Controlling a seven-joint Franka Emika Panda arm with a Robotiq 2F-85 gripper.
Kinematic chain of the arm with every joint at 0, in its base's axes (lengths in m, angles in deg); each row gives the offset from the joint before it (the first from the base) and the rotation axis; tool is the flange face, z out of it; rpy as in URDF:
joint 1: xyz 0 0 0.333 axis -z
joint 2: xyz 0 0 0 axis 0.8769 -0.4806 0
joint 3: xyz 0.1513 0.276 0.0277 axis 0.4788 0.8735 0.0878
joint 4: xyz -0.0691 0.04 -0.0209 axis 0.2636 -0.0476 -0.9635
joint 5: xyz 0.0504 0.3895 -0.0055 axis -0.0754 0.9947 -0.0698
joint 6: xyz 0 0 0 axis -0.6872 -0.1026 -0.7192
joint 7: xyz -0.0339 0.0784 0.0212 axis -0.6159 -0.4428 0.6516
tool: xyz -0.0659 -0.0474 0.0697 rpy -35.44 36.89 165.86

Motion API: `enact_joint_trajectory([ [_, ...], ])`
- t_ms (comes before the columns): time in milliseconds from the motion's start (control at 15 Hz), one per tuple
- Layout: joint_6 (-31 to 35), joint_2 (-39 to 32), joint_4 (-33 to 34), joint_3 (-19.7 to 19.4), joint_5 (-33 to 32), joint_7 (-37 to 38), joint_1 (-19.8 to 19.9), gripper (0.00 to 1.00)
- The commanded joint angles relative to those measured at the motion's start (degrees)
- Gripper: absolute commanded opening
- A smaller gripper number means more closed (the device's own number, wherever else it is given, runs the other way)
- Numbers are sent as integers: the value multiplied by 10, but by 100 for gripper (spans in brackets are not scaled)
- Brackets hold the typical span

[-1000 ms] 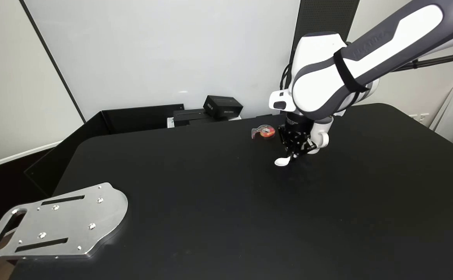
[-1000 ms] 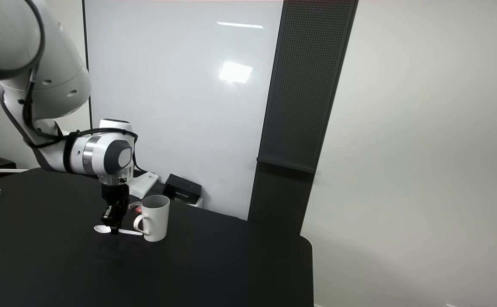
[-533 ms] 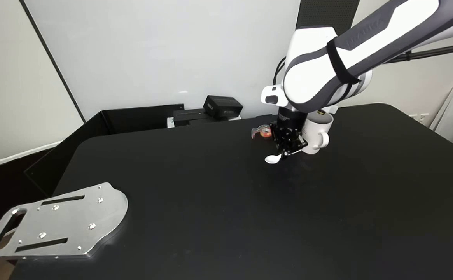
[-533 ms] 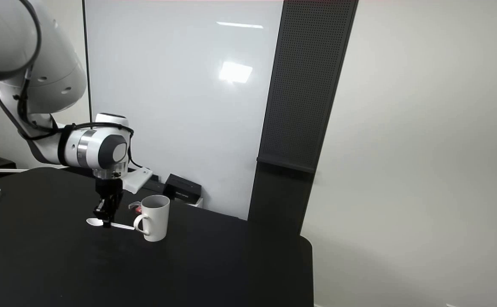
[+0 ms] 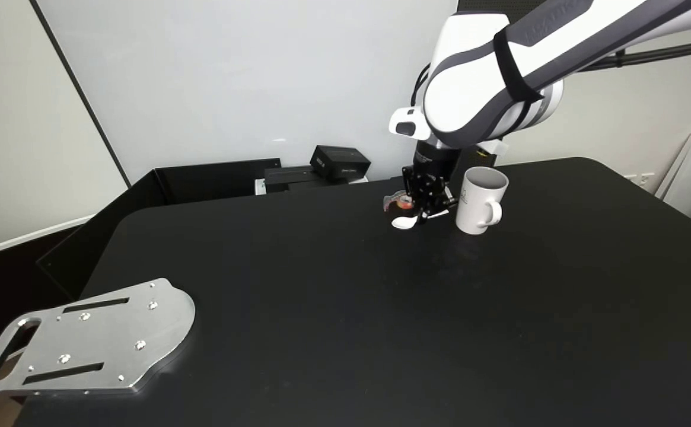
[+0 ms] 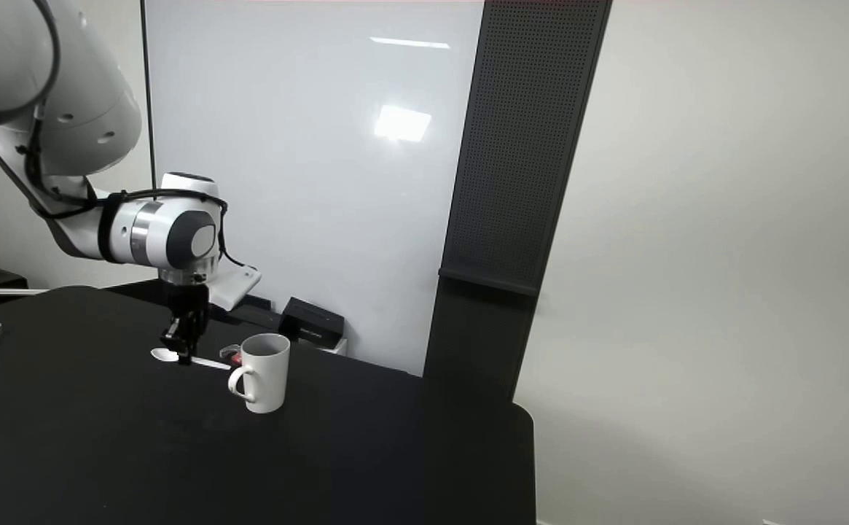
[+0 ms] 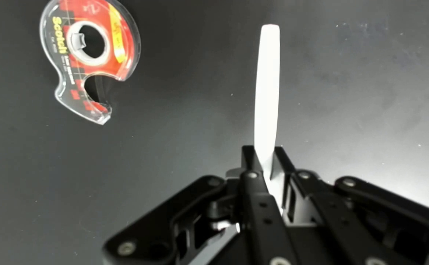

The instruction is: Put the spoon in the cup

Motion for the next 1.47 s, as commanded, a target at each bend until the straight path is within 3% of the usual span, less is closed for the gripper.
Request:
enact_joint_trajectory([
  [0,-19,16,10,1,8,21,3,3],
  [800,-13,74,-8,9,54,32,24,3],
  [1400,5,119,-58,48,134,4,90,3],
])
